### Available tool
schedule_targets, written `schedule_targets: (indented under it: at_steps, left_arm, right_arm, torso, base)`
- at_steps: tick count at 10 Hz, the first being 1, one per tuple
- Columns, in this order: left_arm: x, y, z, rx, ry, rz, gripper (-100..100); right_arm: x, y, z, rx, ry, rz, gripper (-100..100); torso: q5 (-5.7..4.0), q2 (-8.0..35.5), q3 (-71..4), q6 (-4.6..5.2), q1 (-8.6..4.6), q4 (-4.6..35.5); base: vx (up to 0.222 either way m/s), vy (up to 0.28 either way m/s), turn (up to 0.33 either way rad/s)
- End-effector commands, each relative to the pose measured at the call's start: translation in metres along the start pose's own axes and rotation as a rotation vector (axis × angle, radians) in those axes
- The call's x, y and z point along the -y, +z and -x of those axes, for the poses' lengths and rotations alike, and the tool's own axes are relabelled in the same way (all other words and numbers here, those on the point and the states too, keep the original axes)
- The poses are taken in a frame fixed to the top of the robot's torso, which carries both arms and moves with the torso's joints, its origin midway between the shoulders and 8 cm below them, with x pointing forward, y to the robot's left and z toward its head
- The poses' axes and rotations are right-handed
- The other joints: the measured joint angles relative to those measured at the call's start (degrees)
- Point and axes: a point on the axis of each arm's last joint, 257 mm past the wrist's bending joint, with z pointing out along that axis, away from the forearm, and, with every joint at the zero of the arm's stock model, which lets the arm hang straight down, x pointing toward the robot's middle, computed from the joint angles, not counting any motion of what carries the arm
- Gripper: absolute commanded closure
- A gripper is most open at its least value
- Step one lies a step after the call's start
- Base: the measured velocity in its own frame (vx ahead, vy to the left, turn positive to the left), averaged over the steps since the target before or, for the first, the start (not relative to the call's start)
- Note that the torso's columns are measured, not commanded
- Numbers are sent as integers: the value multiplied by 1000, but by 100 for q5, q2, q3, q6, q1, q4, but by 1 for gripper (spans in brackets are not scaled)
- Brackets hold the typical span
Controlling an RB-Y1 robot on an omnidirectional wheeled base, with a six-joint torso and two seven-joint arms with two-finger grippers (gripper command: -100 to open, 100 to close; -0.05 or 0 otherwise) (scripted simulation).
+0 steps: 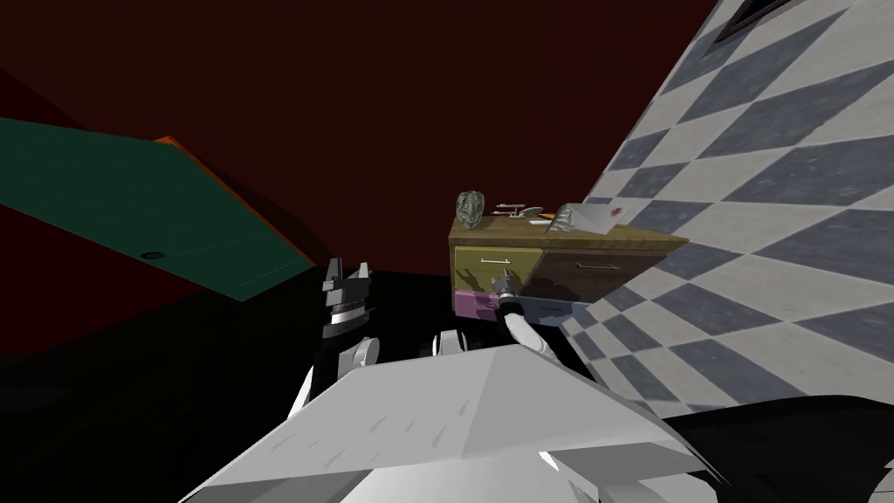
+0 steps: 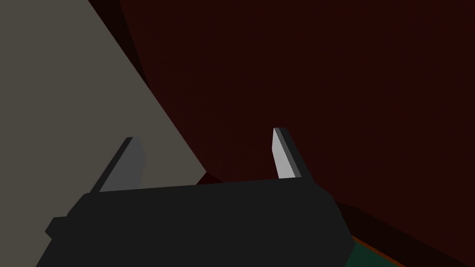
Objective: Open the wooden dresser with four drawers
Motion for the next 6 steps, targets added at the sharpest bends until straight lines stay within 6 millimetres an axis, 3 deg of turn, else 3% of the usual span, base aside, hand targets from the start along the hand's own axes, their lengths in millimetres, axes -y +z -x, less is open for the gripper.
schedule_targets:
  at_steps: [1,6]
  left_arm:
    - [0,0,0,0,0,0,0]
    - [0,0,0,0,0,0,0]
  right_arm:
    - [5,2,-4,6,-116,-34,-100]
    - [18,5,-8,32,-353,-107,-100]
  torso:
    - [0,2,0,1,-1,0]
    - [-1,2,1,0,-1,1]
  base:
    - [44,45,25]
    - [50,55,21]
